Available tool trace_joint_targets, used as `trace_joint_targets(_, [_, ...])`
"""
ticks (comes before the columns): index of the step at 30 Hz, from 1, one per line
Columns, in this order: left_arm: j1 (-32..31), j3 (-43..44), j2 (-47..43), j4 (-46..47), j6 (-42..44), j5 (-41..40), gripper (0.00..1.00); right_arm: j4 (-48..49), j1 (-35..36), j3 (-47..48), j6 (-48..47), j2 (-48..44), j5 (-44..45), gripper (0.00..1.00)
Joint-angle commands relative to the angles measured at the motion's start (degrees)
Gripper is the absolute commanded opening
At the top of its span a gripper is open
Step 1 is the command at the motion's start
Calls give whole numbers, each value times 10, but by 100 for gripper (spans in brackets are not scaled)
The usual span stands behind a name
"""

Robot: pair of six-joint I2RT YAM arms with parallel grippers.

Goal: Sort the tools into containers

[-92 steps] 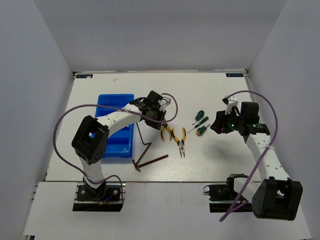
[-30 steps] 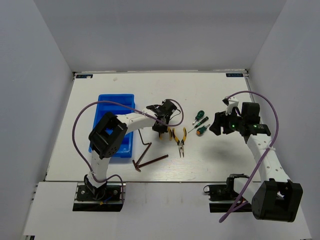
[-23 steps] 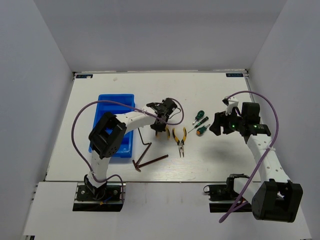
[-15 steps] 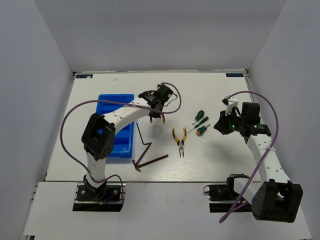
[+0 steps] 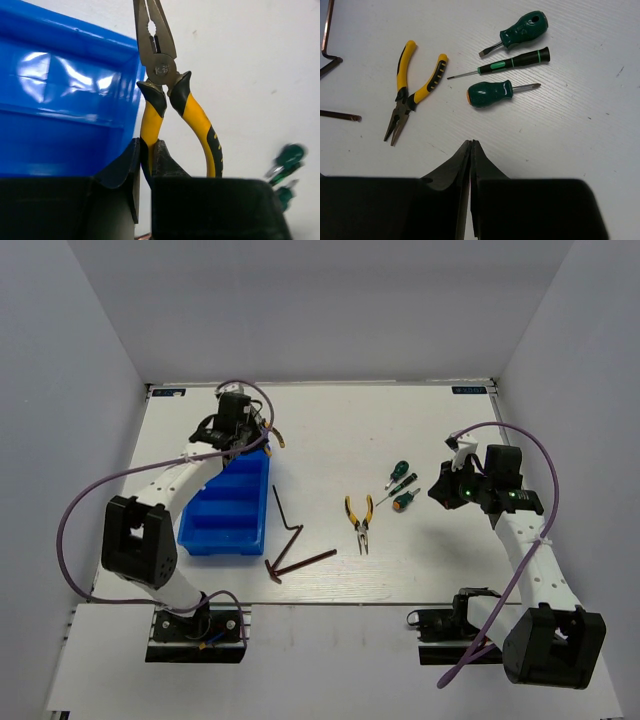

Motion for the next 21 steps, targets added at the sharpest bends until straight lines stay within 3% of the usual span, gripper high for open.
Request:
trace_joint_targets(1, [17, -78, -69, 191, -102, 47, 0, -5, -2, 16, -2, -8, -17, 8])
trace_joint_targets(4, [38, -137, -88, 298, -138, 52, 0, -7, -2, 16, -1, -9, -19, 8])
trace_joint_targets(13, [94, -195, -119, 338, -193, 6, 0, 1, -4, 11, -5, -7, -24, 9])
trace_joint_targets(21, [106, -245, -126, 346, -263, -72, 0, -4, -4, 13, -6, -7, -22, 9])
